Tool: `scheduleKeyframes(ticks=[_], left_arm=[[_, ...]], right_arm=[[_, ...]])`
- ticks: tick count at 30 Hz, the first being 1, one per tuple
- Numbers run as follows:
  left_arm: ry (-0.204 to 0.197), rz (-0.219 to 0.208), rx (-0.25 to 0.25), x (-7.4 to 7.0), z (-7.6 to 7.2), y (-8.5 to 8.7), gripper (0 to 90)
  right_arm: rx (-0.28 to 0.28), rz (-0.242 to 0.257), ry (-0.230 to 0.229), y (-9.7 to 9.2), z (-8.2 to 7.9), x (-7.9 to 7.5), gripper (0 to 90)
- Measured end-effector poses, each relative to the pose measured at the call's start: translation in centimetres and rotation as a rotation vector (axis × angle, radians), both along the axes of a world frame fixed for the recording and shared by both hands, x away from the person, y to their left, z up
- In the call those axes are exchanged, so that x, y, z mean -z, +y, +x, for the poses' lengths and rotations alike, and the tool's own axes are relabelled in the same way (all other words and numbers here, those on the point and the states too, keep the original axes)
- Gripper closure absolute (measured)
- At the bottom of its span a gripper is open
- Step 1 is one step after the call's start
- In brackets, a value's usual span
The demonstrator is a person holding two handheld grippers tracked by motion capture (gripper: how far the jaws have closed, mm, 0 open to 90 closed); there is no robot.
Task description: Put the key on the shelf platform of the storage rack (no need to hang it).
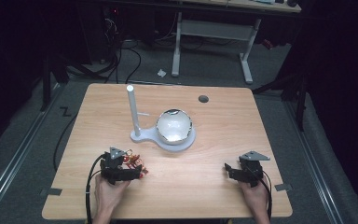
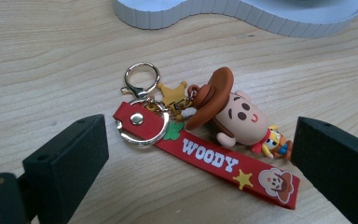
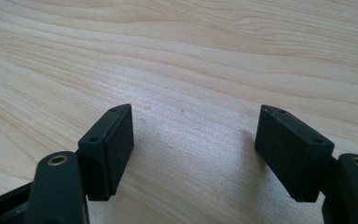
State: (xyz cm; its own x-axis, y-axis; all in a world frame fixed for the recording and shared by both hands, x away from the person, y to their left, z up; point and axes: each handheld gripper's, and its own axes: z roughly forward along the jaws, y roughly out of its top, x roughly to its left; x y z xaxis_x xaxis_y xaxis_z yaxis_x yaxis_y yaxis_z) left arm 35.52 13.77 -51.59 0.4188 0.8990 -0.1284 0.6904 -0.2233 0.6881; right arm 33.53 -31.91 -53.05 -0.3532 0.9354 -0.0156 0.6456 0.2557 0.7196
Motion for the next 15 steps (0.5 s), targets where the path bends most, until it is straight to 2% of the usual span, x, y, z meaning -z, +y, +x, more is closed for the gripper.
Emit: scheduleKeyframes(ticks=[5,15], left_arm=[[0.015,-0.005,-0.014,0.2,0.4,-0.4,1.7],[0.053,0.004,0.002,1.0,1.1,-1.3,1.0]], right_arm=[[0.0,0.0,0.0,0.0,0.0,0.0,28.4],[-0.001,-0.001,-0.001,0.0,0.0,0.0,28.3]])
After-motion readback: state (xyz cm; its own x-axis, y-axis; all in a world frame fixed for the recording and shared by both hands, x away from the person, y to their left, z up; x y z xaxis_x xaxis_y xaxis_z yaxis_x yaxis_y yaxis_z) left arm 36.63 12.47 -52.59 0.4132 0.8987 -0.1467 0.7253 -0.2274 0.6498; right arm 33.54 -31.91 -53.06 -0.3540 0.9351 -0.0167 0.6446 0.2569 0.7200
